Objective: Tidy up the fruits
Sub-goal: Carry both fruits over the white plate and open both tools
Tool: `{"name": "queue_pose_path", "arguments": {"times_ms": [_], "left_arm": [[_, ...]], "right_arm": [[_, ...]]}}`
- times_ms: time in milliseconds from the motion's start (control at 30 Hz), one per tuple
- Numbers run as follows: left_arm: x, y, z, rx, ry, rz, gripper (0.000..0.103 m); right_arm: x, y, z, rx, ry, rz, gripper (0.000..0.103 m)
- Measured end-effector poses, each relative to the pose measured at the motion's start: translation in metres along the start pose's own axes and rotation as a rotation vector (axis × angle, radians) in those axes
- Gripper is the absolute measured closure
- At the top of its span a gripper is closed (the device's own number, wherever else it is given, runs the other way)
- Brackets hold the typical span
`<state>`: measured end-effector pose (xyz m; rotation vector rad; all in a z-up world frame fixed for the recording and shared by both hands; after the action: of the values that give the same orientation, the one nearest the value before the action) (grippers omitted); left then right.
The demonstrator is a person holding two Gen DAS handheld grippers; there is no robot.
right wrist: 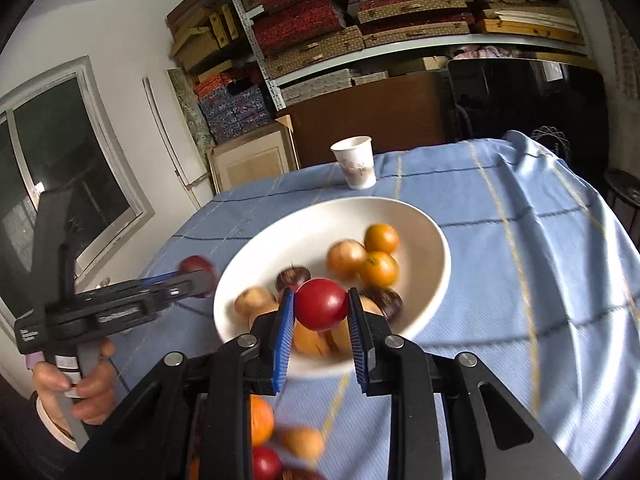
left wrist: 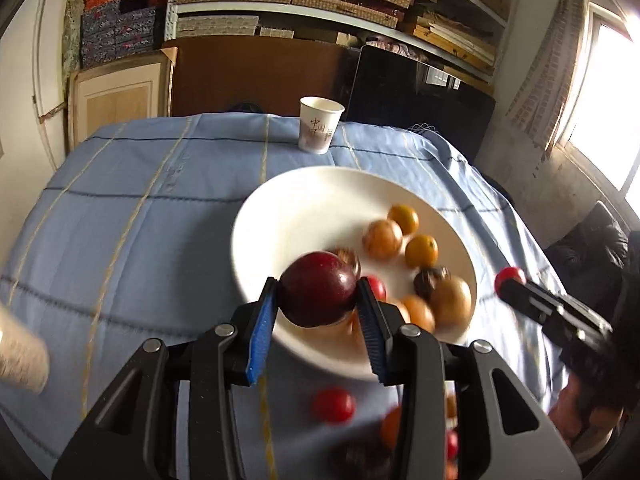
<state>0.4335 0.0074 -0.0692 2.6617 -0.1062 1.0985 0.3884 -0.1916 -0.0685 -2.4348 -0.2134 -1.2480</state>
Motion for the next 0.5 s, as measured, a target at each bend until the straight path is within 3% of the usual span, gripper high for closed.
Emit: {"name": "queue_pose_path", "arguments": {"times_ms": [100,133,200,367,500], "left_arm": [[0.013,0.000,0.026,0.016,-0.033,0.005,0.061],[0.015,-0.001,0.032,0.041,-0.037,0.017,0.056],[0.018,-0.004,0.032,0.120,-0.021,0.047,0.032],[0.009,0.006,-0.008,0.141,0.049,0.086,0.012],[-0.026,0.012,-0.050,0.103,0.090,0.081,0.008]], "right_arm": [[0.009,-0.003,0.022,0.013,-0.016,-0.005,0.075],[0.010,-0.004,0.026,0.021,-0.024,0.002,0.074],[0.009,-0.004,0.032,0.045,-0.045,0.028,0.059],[0.009,-0.004,0.010,0.045,-0.023,0.027,0.058],[-0.005,-0.008,-0.014,0.069,-0.026,0.021,0.058]]}}
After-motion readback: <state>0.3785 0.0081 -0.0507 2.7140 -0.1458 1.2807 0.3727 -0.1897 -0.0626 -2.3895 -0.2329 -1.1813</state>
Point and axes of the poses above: each gripper's, at about its wrist camera, not at the fingertips, and z roughly the way its jaws point, y to its right, x to its top, the point moved 9 cm from there along z, roughly the way its jaws point, and after that the axes turned 2 degrees about -x, right-handed, at the moved point
